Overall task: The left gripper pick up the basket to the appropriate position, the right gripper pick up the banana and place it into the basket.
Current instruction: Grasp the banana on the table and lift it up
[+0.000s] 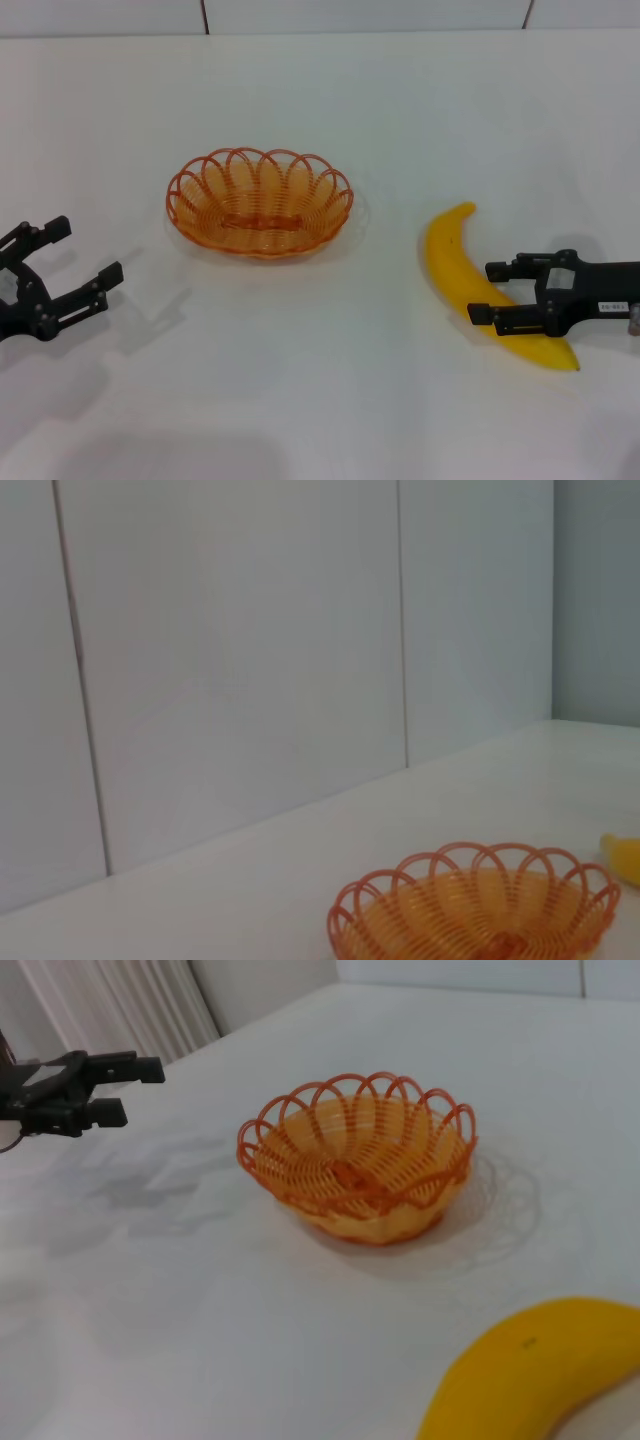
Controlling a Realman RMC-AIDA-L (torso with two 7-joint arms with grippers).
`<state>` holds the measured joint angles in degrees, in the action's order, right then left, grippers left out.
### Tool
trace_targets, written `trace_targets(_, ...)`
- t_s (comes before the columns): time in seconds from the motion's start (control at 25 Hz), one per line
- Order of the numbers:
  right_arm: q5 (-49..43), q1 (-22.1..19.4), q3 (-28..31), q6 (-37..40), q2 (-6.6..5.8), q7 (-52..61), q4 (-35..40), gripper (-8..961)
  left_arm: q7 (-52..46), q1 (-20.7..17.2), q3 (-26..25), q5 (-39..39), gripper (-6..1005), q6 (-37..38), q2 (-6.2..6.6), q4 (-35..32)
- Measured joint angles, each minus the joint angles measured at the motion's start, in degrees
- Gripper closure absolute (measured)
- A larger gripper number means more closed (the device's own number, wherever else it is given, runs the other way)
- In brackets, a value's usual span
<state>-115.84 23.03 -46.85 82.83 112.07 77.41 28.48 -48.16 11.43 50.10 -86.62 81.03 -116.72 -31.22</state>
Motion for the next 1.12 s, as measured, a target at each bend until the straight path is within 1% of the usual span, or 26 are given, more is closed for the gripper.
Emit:
trace_targets(0.2, -0.11, 0.26, -2.17, -1.03, 0.0, 2.54, -0.01, 172, 0.02, 0.0, 0.0, -0.03, 121, 0.12, -0.06, 0.03)
trace_targets(0.52, -0.18, 0.35, -2.28, -0.6, -0.03, 3.93, 0.19, 179, 0.06, -0.13, 0.0, -0.03, 120, 0.19, -0.09, 0.03)
trace_targets(0.68, -0.64, 0.34, -2.26, -0.06, -0.37, 5.87, 0.49, 183, 0.08, -0.28, -0.01, 0.09, 120, 0.19, -0.09, 0.03)
trace_targets(0.88, -0.72, 0.32, -2.27, 0.33, -0.47, 6.12, 0.56, 400, 0.09, -0.5, 0.0, 0.71, 120, 0.27, -0.09, 0.03)
trace_targets(1.12, -0.69, 0.37, -2.19, 0.34, -0.45, 6.14, 0.61, 429, 0.11, -0.48, 0.0, 0.79, 120, 0.94, -0.09, 0.03)
